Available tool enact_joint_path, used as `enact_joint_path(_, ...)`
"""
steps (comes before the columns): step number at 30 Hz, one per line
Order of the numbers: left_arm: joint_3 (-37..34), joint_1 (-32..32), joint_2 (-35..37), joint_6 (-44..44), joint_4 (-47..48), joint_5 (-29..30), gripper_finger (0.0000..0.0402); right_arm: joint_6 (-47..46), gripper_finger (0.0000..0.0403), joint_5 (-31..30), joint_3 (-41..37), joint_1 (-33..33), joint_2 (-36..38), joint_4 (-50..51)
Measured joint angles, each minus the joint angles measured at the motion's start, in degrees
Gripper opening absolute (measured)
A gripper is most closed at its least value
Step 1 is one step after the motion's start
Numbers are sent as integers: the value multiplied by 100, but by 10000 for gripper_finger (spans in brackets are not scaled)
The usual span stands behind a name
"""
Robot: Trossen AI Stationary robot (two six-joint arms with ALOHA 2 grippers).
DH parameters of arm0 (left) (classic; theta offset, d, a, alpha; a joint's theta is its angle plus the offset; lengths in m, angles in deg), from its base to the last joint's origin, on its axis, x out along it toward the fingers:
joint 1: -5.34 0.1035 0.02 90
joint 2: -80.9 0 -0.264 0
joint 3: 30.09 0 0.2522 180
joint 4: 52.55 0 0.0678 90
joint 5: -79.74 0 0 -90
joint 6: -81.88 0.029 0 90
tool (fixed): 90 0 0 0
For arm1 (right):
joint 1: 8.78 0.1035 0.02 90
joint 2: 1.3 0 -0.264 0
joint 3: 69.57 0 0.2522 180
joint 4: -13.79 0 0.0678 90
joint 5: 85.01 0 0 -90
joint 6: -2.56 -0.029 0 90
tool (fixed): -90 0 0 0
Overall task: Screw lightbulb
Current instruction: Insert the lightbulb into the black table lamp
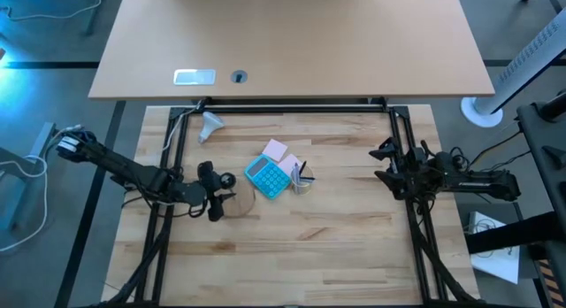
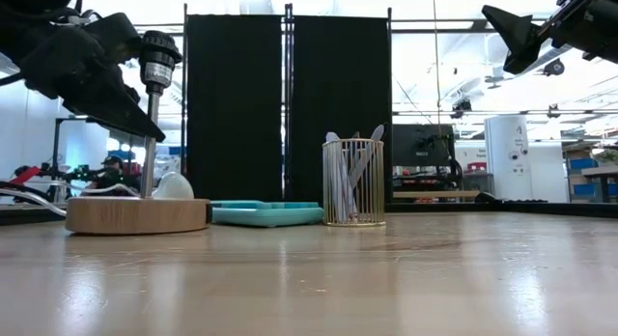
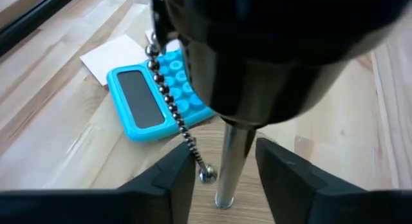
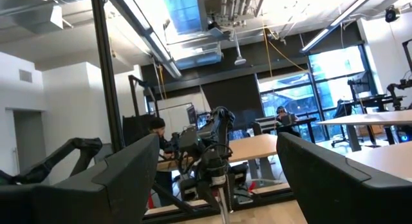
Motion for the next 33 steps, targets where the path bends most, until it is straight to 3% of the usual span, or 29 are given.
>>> enact_joint_path(8, -20, -17, -3, -37, -52, -1, 36, 269, 309, -4, 0, 0, -1, 0)
enact_joint_path(14, -102, -42, -70, 59, -665, 0, 36, 282, 309, -298, 0, -1, -1, -2)
enact_joint_path(18, -419, -46, -337, 213, -1935, -1, 36, 290, 309, -527, 0, -1, -1, -7)
enact_joint_path(25, -967, -50, -1357, 431, -4257, 166, 36, 285, 309, -563, 0, -1, -1, -22)
enact_joint_path(33, -989, 53, -2474, 973, -6020, 224, 36, 510, 309, -603, 0, 0, -1, -28)
